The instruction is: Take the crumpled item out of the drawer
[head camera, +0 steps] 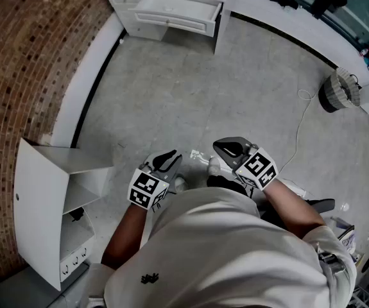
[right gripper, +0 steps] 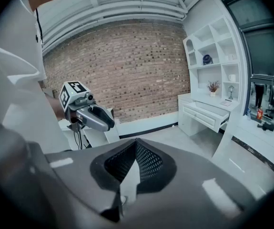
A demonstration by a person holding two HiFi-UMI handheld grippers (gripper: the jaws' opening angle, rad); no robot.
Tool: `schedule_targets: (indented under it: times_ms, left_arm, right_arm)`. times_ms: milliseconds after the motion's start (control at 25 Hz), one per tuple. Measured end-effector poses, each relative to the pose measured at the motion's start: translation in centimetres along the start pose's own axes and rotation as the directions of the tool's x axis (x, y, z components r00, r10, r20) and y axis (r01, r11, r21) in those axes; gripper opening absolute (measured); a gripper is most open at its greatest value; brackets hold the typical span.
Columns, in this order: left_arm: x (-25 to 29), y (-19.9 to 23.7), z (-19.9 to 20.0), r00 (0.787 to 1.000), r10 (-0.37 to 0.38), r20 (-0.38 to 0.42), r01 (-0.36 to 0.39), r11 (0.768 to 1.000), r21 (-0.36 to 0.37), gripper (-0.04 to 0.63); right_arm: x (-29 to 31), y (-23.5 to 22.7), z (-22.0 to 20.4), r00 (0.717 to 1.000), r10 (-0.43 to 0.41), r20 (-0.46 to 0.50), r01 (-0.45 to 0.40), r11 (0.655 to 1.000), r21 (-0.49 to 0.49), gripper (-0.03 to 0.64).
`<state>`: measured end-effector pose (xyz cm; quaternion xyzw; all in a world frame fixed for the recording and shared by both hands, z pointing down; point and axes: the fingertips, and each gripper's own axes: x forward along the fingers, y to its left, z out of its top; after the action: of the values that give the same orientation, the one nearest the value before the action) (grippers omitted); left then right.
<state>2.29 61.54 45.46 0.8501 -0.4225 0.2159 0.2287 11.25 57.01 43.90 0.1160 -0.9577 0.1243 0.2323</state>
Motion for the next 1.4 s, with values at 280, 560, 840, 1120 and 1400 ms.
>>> schedule_targets:
  times_ms: [280,560,840,1120,1400]
  left_arm:
    - [5.7,-0.8,3.4,0.999,0.003,-0.043,0.001,0.997,0.077,0.084]
    - [11.7,-1.9,6.7,0.998,-0.013,-0.067,0.020,0.995,0.102,0.098]
    - [14.7,1.6,9.8,0.997,-0.009,-0.076,0.015,0.997,0.079,0.197]
    - [17.4,10.2,13.7,1.000,-0.011,-0.026,0.012,0.999,0.037,0.264]
    - [19.9,19.7,18.4,0.999,-0.029,-0.025,0.030,0.998,0.056,0.253]
  right_arm:
    - [-3.1,-5.2,-1.1,1.000,-0.005,0.003,0.005,1.000,0.013,0.012]
    - [-6.4,-10.2,-4.1,1.000,-0.007,-0.001,0.007,0.999,0.052,0.012]
    - [-5.9,-13.2,-4.1,1.000,0.014,0.001,-0.014,0.998,0.065,0.012]
    - [-2.2,-18.4,-1.4,1.000,-0.010,-0.015,0.011,0.998,0.063,0.012]
    - [3.3,-24.9,4.6,0.997,-0.071,-0.031,0.072,0.997,0.035,0.014]
